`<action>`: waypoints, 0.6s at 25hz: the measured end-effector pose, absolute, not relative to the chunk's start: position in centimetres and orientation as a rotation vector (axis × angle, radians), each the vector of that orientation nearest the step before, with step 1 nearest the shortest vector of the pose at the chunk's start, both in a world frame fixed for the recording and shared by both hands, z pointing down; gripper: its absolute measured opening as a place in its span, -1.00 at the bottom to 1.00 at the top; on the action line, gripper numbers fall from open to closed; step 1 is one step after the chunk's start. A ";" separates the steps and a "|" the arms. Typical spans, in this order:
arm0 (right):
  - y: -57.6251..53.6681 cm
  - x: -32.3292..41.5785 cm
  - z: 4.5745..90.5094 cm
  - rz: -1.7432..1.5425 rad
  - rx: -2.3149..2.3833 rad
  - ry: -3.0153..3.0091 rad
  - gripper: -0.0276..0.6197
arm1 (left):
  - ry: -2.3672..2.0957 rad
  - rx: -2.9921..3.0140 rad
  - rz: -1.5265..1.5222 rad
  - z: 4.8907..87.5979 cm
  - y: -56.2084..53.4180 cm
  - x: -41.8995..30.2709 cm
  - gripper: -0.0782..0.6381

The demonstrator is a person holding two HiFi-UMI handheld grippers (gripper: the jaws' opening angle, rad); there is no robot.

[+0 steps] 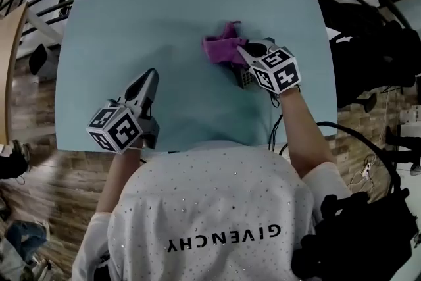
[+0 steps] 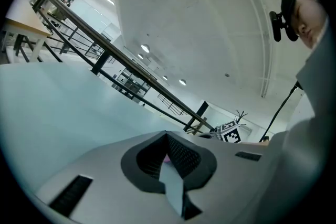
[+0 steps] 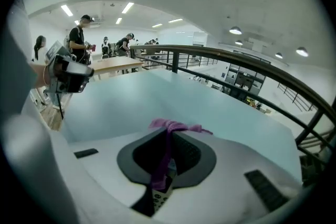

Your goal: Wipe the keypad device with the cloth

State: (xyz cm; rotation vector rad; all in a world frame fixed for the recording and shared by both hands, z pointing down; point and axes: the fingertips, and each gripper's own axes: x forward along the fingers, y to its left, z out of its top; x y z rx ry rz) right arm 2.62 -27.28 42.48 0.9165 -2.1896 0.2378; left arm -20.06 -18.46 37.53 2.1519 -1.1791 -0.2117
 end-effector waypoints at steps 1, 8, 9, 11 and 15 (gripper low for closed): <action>-27.5 3.1 42.5 0.269 0.924 -2.207 -0.83 | -1.187 2.136 -0.210 37.6 -18.2 -19.6 -0.78; -29.1 8.0 42.2 0.396 1.013 -2.263 -0.83 | -1.327 2.054 -0.256 36.6 -16.4 -18.4 -0.78; -29.4 8.6 42.1 0.381 1.022 -2.259 -0.83 | -1.351 2.036 -0.279 36.3 -16.2 -18.6 -0.78; -30.3 10.0 42.0 0.350 1.043 -2.243 -0.83 | -1.400 2.007 -0.313 35.6 -15.6 -19.0 -0.78; -31.5 12.7 42.0 0.378 1.095 -2.236 -0.83 | -1.483 1.968 -0.342 34.5 -14.6 -19.3 -0.78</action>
